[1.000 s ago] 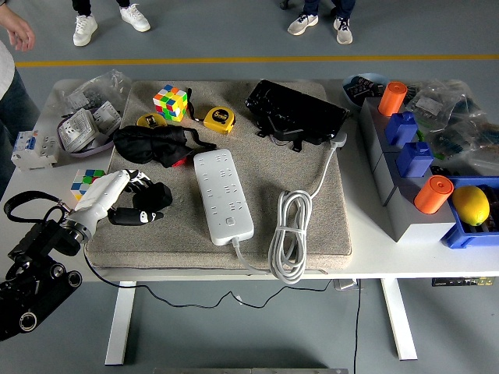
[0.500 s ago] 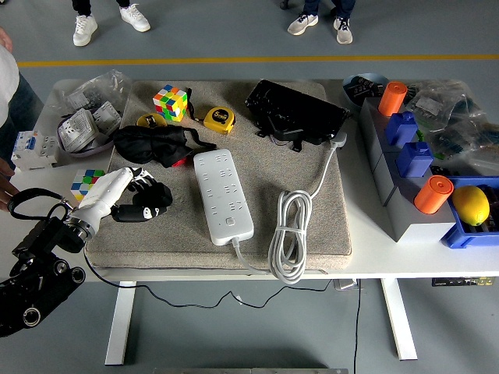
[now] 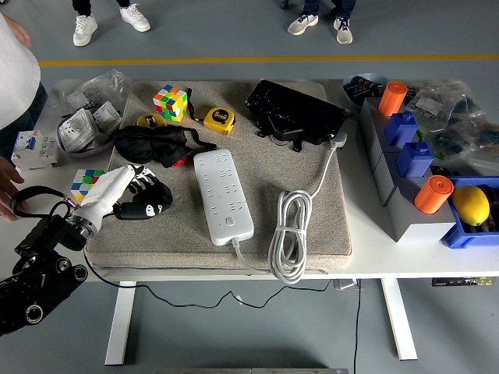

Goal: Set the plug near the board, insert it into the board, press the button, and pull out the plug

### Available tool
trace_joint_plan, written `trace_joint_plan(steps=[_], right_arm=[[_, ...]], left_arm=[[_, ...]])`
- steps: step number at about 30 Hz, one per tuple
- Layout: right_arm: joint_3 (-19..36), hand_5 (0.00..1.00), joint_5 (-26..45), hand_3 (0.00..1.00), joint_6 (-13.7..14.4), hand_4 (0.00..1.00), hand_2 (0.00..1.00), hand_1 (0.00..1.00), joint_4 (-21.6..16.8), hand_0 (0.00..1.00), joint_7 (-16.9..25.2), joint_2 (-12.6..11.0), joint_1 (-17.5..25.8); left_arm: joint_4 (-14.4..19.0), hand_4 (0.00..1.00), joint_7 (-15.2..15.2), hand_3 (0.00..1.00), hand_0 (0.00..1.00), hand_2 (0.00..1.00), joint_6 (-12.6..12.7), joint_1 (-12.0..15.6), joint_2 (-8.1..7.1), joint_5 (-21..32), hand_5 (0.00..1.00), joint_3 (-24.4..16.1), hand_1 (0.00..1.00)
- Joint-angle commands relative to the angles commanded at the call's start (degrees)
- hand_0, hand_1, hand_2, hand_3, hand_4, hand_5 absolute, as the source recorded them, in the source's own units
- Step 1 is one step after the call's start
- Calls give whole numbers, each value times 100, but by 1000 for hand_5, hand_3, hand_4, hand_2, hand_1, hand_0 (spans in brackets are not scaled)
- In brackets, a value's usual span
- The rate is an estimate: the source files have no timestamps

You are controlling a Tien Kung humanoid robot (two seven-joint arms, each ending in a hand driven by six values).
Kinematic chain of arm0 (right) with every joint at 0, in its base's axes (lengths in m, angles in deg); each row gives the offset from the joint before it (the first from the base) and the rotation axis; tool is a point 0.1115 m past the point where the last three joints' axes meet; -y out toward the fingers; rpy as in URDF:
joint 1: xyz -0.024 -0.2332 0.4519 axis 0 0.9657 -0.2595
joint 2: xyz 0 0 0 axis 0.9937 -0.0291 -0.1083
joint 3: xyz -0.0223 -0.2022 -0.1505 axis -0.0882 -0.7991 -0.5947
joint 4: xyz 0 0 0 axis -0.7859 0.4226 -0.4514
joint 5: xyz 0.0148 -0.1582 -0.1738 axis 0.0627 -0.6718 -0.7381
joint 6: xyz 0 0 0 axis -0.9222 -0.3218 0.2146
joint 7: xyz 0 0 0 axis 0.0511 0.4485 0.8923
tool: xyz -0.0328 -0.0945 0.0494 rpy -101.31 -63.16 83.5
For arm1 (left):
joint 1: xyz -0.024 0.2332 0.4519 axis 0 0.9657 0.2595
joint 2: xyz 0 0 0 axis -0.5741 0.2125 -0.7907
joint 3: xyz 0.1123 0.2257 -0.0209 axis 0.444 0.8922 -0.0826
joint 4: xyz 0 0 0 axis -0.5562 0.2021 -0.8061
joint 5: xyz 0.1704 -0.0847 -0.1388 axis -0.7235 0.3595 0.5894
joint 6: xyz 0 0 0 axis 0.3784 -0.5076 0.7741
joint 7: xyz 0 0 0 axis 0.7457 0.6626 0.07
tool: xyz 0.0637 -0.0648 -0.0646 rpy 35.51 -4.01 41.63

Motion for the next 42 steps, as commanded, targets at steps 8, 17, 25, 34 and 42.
trace_joint_plan(steps=[8,17,25,34,42], right_arm=[[0,562,9,612,-1,998,697,681,0,633,18,1,-7],[2,559,26,611,4,998,697,680,1,633,36,-1,-5],[10,557,23,611,8,998,696,680,-2,628,51,-9,-7],[53,555,22,609,2,998,694,680,-5,628,55,-18,-13],[56,554,21,609,2,998,694,679,-14,631,57,-33,-15]], left_arm=[[0,785,19,548,387,490,-61,-22,-3,-49,2,-19,427],[30,780,-174,544,420,473,19,-32,1,47,2,23,424],[268,790,-386,541,425,474,135,-89,-95,85,2,123,430],[806,796,-264,544,446,482,97,-456,-271,79,2,646,430],[740,797,-62,545,442,481,71,-972,-212,-15,2,1386,430]])
